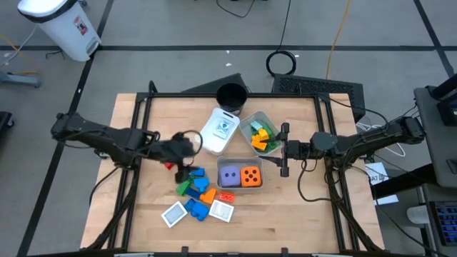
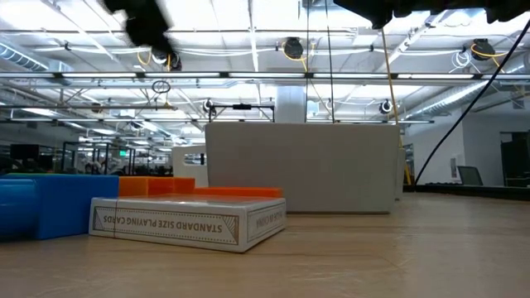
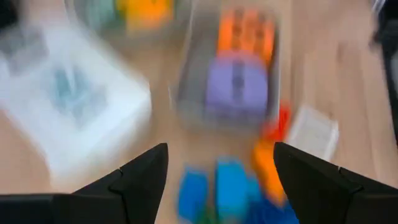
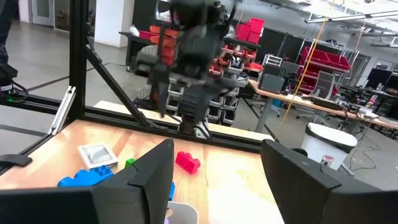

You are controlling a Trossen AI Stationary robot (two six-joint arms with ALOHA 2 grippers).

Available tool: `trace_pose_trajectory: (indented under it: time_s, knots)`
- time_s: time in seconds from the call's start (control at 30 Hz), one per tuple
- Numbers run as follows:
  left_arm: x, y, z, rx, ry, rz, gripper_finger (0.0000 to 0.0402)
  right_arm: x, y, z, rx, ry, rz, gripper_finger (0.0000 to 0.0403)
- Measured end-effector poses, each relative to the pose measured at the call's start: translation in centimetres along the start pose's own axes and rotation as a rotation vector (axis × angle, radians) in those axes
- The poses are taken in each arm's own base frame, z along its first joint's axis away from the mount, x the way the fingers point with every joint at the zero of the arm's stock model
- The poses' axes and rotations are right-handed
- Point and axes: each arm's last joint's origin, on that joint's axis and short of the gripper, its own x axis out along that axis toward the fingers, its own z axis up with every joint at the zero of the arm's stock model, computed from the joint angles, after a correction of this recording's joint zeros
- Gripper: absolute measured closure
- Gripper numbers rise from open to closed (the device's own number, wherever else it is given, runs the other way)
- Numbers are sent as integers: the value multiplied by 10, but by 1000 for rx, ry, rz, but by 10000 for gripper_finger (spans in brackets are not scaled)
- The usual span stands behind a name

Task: Pick & Place Toys
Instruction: Put the gray deck of cards into the white bin

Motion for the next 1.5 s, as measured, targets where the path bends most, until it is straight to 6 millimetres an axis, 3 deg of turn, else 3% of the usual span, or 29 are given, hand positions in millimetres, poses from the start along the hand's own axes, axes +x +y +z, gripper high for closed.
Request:
trace_pose_trajectory:
  time_s: [0.13,0.43,0.57,0.83,1.0,1.17,1.5]
  knots:
    - [0,-12,-22,-184,210,-29,105,0,0,0,1,0,0,188]
    - [29,-80,-63,-193,510,-167,105,0,0,0,-31,-5,-1,188]
    - [39,-100,-86,-230,625,-107,105,0,0,1,-54,-10,-1,188]
    - [66,-132,-121,-452,678,39,105,0,1,1,-56,-12,23,188]
    - [85,-139,-135,-505,674,115,105,0,3,1,-57,-31,117,188]
    - [91,-138,-135,-535,692,131,105,-1,6,1,-50,-34,139,188]
    - [77,-129,-123,-642,672,156,105,-1,7,-4,-4,18,153,188]
